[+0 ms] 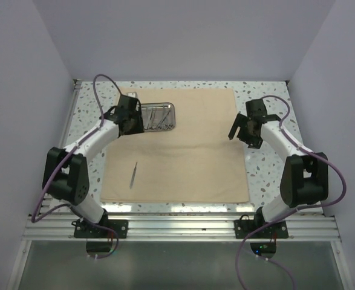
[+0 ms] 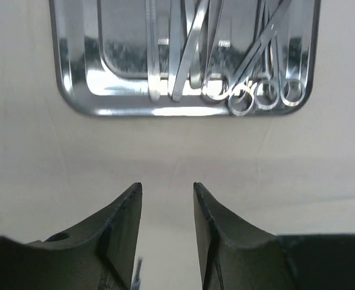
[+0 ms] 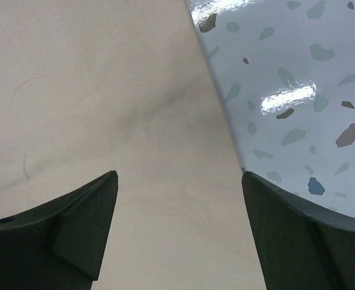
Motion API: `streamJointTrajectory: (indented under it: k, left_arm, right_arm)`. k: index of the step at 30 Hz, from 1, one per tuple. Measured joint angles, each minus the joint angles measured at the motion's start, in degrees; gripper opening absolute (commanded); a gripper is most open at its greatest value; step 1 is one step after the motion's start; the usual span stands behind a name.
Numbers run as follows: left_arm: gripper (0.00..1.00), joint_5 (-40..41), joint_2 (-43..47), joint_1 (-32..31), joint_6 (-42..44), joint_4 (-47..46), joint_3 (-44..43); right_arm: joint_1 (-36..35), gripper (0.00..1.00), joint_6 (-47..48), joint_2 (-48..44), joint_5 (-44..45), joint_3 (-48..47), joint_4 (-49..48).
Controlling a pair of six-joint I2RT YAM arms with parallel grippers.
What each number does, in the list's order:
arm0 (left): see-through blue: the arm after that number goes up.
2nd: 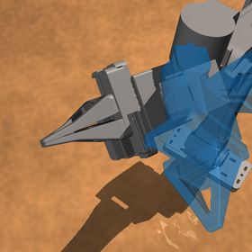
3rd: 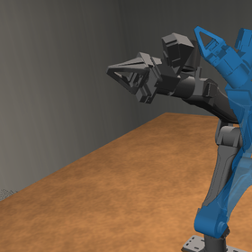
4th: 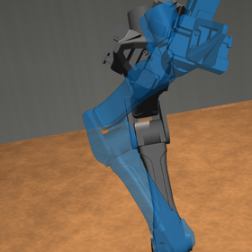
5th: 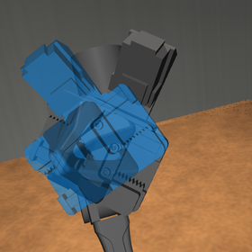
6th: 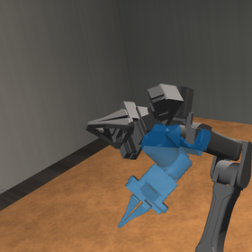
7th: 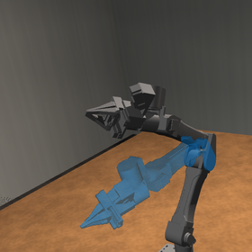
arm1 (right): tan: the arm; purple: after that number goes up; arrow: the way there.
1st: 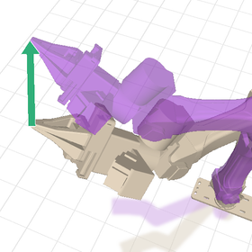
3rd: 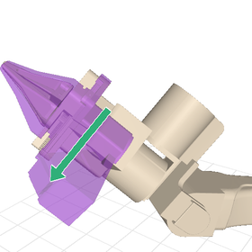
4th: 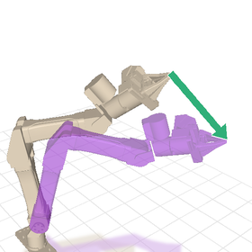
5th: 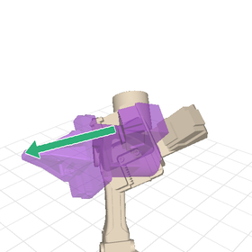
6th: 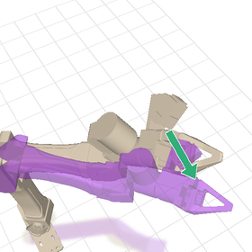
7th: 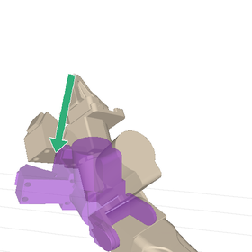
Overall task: Open and lay out the surgical kit
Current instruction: Pick up the medical item from the container.
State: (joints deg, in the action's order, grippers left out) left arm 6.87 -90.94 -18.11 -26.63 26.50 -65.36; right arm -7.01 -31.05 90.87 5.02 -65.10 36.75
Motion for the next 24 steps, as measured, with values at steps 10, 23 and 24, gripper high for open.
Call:
streamJointTrajectory:
  k: [10,23,24]
  left_arm:
    - [0.39,2.2,-28.0,3.6,2.5,1.2,-31.0]
    - [0.38,3.1,-48.3,5.5,3.8,5.5,-56.8]
    - [0.37,3.1,-48.5,5.6,3.8,5.7,-56.8]
  right_arm:
    - [0.0,0.88,0.6,-0.4,0.7,0.0,0.1]
    - [0.7,0.88,1.2,1.4,2.6,-0.7,1.8]
    - [0.7,0.88,1.2,1.9,2.8,-0.9,1.9]
